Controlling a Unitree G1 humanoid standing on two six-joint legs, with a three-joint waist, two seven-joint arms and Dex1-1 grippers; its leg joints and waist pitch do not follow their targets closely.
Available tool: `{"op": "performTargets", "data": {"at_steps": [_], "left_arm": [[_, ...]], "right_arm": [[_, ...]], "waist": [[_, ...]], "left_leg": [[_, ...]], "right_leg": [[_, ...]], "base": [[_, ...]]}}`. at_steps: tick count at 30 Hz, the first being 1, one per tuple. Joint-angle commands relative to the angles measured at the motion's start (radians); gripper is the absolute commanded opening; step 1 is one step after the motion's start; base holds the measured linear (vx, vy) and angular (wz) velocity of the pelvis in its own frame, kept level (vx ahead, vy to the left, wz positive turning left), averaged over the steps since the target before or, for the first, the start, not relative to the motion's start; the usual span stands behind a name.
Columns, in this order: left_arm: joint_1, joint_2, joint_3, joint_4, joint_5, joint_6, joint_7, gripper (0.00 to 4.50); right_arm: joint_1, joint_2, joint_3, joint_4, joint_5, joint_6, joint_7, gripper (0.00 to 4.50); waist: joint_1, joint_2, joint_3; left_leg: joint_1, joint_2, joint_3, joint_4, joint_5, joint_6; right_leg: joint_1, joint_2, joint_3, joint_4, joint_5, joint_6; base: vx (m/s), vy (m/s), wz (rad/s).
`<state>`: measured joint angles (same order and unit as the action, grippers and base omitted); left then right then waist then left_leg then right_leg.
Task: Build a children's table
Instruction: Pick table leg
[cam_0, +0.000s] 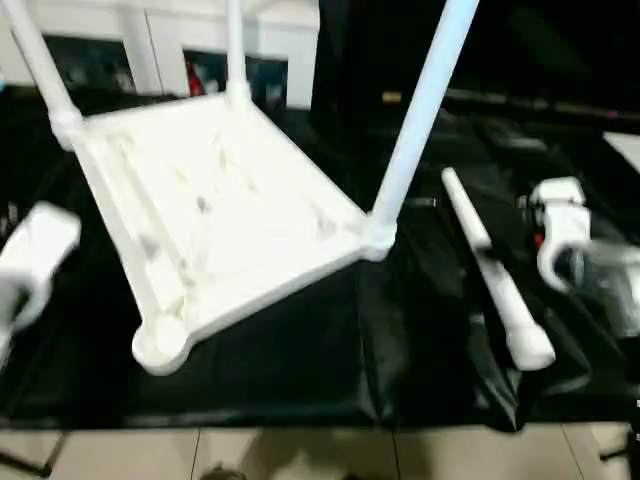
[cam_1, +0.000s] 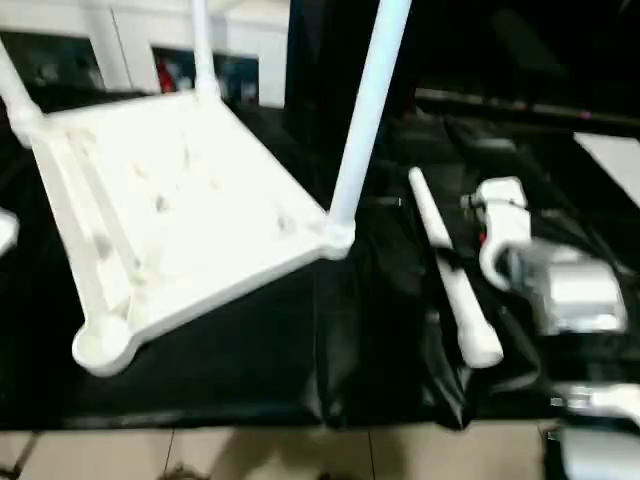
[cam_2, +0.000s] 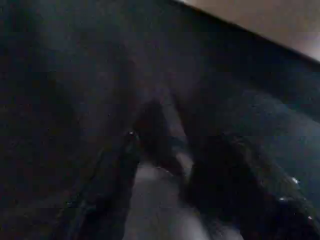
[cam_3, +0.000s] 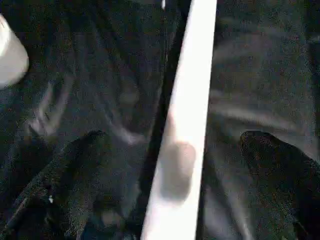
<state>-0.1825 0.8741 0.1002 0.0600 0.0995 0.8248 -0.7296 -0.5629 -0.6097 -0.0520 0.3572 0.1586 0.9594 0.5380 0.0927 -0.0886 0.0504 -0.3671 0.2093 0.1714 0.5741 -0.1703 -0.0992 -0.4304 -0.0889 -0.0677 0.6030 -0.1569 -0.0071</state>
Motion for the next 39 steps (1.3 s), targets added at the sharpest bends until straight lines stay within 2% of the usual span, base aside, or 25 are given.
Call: {"op": "performTargets", "data": {"at_steps": [1,2,5,6,8,10,11,12,13,16,19,25,26,27,28,29,32,33,34,35,36,38,39], "left_arm": [[0.013,0.021,-0.029,-0.079,-0.034,0.036,-0.062,3.11],[0.033,0.039,-0.041,-0.125,-0.062,0.05,-0.109,3.26],[0.068,0.067,-0.062,-0.21,-0.125,0.066,-0.194,3.49],[0.074,0.073,-0.067,-0.233,-0.142,0.075,-0.21,3.54],[0.08,0.073,-0.083,-0.283,-0.183,0.076,-0.253,3.62],[0.082,0.072,-0.088,-0.301,-0.196,0.071,-0.27,3.72],[0.079,0.063,-0.095,-0.32,-0.214,0.073,-0.284,3.85],[0.077,0.053,-0.102,-0.333,-0.226,0.077,-0.291,3.92],[0.076,0.047,-0.106,-0.341,-0.231,0.084,-0.291,3.98],[0.072,0.033,-0.118,-0.362,-0.246,0.089,-0.287,4.18],[0.063,0.025,-0.126,-0.383,-0.261,0.093,-0.285,4.42],[0.031,0.018,-0.087,-0.396,-0.303,0.08,-0.292,4.5],[0.014,0.005,-0.069,-0.4,-0.323,0.087,-0.29,4.5],[-0.013,-0.011,-0.044,-0.407,-0.352,0.1,-0.288,4.5],[-0.013,-0.011,-0.044,-0.407,-0.352,0.1,-0.288,4.5],[-0.031,-0.02,-0.028,-0.407,-0.367,0.1,-0.287,4.5],[-0.07,-0.052,0.004,-0.394,-0.403,0.096,-0.279,4.5],[-0.082,-0.065,0.01,-0.387,-0.411,0.095,-0.274,4.5],[-0.099,-0.082,0.014,-0.378,-0.422,0.095,-0.267,4.5],[-0.113,-0.1,0.017,-0.372,-0.434,0.095,-0.262,4.5],[-0.132,-0.126,0.022,-0.364,-0.457,0.098,-0.254,4.5],[-0.18,-0.195,0.022,-0.333,-0.494,0.098,-0.234,4.5],[-0.181,-0.197,0.022,-0.332,-0.494,0.098,-0.234,4.5]], "right_arm": [[-0.003,-0.014,0.026,0.017,-0.027,0.028,0.005,4.5],[-0.002,-0.013,0.032,0.036,-0.043,0.028,-0.006,4.5],[-0.006,-0.008,0.031,0.067,-0.052,0.027,-0.034,4.5],[-0.009,-0.008,0.033,0.074,-0.046,0.032,-0.035,4.5],[-0.008,-0.008,0.051,0.104,-0.044,0.035,-0.02,4.5],[-0.006,-0.008,0.058,0.114,-0.044,0.038,-0.012,4.5],[-0.004,-0.006,0.072,0.139,-0.041,0.049,0.01,4.5],[0.004,-0.005,0.085,0.159,-0.034,0.053,0.041,4.5],[0.009,-0.004,0.094,0.171,-0.031,0.054,0.059,4.5],[0.016,0.012,0.09,0.199,-0.021,0.053,0.086,4.5],[0.016,0.021,0.085,0.199,-0.011,0.067,0.08,4.5],[-0.003,0.019,0.077,0.241,-0.021,0.044,0.075,3.91],[-0.008,0.019,0.075,0.25,-0.023,0.038,0.071,3.84],[-0.015,0.018,0.067,0.263,-0.026,0.027,0.06,3.81],[-0.015,0.018,0.067,0.263,-0.026,0.027,0.06,3.73],[-0.017,0.018,0.059,0.273,-0.026,0.019,0.047,3.48],[-0.019,0.018,0.05,0.301,-0.03,-0.004,0.023,3.37],[-0.02,0.022,0.042,0.306,-0.027,-0.008,0.017,3.27],[-0.02,0.024,0.036,0.312,-0.025,-0.011,0.011,3.15],[-0.019,0.028,0.028,0.315,-0.024,-0.015,0.003,3.07],[-0.02,0.033,0.015,0.328,-0.02,-0.024,-0.009,3.02],[-0.019,0.041,-0.009,0.351,-0.02,-0.051,-0.05,2.83],[-0.019,0.041,-0.01,0.352,-0.02,-0.051,-0.051,2.83]], "waist": [[0.0,0.019,-0.055],[0.0,0.02,-0.054],[-0.001,0.015,-0.053],[-0.001,0.021,-0.053],[-0.004,0.02,-0.053],[-0.006,0.019,-0.053],[-0.006,0.023,-0.052],[-0.008,0.02,-0.054],[-0.007,0.022,-0.053],[-0.008,0.017,-0.055],[-0.008,0.019,-0.053],[-0.008,0.018,-0.053],[-0.008,0.023,-0.053],[-0.008,0.02,-0.053],[-0.008,0.023,-0.052],[-0.009,0.021,-0.051],[-0.01,0.018,-0.052],[-0.011,0.02,-0.052],[-0.011,0.018,-0.054],[-0.01,0.019,-0.055],[-0.01,0.024,-0.055],[-0.011,0.02,-0.058],[-0.009,0.022,-0.059]], "left_leg": [[0.015,0.012,0.006,-0.065,-0.257,-0.009],[0.014,0.012,0.004,-0.065,-0.262,-0.015],[0.013,0.008,0.008,-0.064,-0.274,-0.021],[0.014,0.007,0.006,-0.063,-0.276,-0.023],[0.012,0.008,0.004,-0.063,-0.291,-0.025],[0.012,0.008,0.004,-0.061,-0.301,-0.024],[0.012,0.008,0.003,-0.061,-0.306,-0.025],[0.013,0.008,0.004,-0.059,-0.307,-0.024],[0.012,0.009,0.004,-0.059,-0.312,-0.024],[0.008,0.008,0.003,-0.058,-0.302,-0.022],[0.011,0.009,0.003,-0.057,-0.303,-0.026],[0.015,0.008,0.002,-0.055,-0.332,-0.033],[0.016,0.007,0.001,-0.055,-0.34,-0.036],[0.017,0.008,0.001,-0.054,-0.344,-0.038],[0.02,0.007,0.0,-0.054,-0.357,-0.043],[0.017,0.007,-0.002,-0.055,-0.364,-0.045],[0.016,0.004,-0.002,-0.053,-0.36,-0.045],[0.015,0.003,-0.002,-0.053,-0.356,-0.045],[0.015,0.003,-0.001,-0.051,-0.346,-0.043],[0.014,0.003,0.0,-0.051,-0.333,-0.041],[0.015,0.003,-0.001,-0.051,-0.33,-0.043],[0.015,0.001,0.002,-0.05,-0.324,-0.047],[0.016,0.003,0.001,-0.05,-0.323,-0.048]], "right_leg": [[0.05,-0.035,0.036,-0.067,-0.285,-0.157],[0.051,-0.036,0.036,-0.066,-0.292,-0.159],[0.048,-0.032,0.037,-0.068,-0.302,-0.162],[0.049,-0.033,0.037,-0.066,-0.302,-0.161],[0.05,-0.032,0.036,-0.066,-0.317,-0.153],[0.049,-0.032,0.036,-0.068,-0.33,-0.151],[0.049,-0.032,0.036,-0.068,-0.336,-0.15],[0.05,-0.031,0.036,-0.067,-0.333,-0.153],[0.049,-0.031,0.036,-0.067,-0.327,-0.159],[0.053,-0.031,0.036,-0.065,-0.319,-0.159],[0.051,-0.03,0.036,-0.067,-0.339,-0.152],[0.047,-0.029,0.034,-0.072,-0.38,-0.14],[0.048,-0.029,0.034,-0.072,-0.383,-0.142],[0.047,-0.029,0.033,-0.073,-0.386,-0.144],[0.045,-0.029,0.032,-0.073,-0.388,-0.149],[0.049,-0.029,0.031,-0.072,-0.39,-0.147],[0.052,-0.031,0.03,-0.074,-0.416,-0.135],[0.054,-0.031,0.03,-0.075,-0.428,-0.126],[0.054,-0.031,0.03,-0.075,-0.426,-0.121],[0.054,-0.031,0.03,-0.074,-0.415,-0.123],[0.054,-0.03,0.031,-0.073,-0.407,-0.125],[0.054,-0.028,0.03,-0.072,-0.382,-0.137],[0.055,-0.028,0.029,-0.07,-0.372,-0.139]], "base": [[0.0,0.0,0.0],[0.0,0.0,0.0],[0.0,0.0,0.0],[0.0,0.0,0.0],[0.0,0.0,0.0],[0.0,0.0,0.0],[0.0,0.0,0.0],[0.0,0.0,0.0],[0.0,0.0,0.0],[0.0,0.0,0.0],[0.0,0.0,0.0],[0.0,0.0,0.0],[0.0,0.0,0.0],[0.0,0.0,0.0],[0.0,0.0,0.0],[0.0,0.0,0.0],[0.0,0.0,0.0],[0.0,0.0,0.0],[0.0,0.0,0.0],[0.0,0.0,0.0],[0.0,0.0,0.0],[0.0,0.0,0.0],[0.0,0.0,0.0]]}}
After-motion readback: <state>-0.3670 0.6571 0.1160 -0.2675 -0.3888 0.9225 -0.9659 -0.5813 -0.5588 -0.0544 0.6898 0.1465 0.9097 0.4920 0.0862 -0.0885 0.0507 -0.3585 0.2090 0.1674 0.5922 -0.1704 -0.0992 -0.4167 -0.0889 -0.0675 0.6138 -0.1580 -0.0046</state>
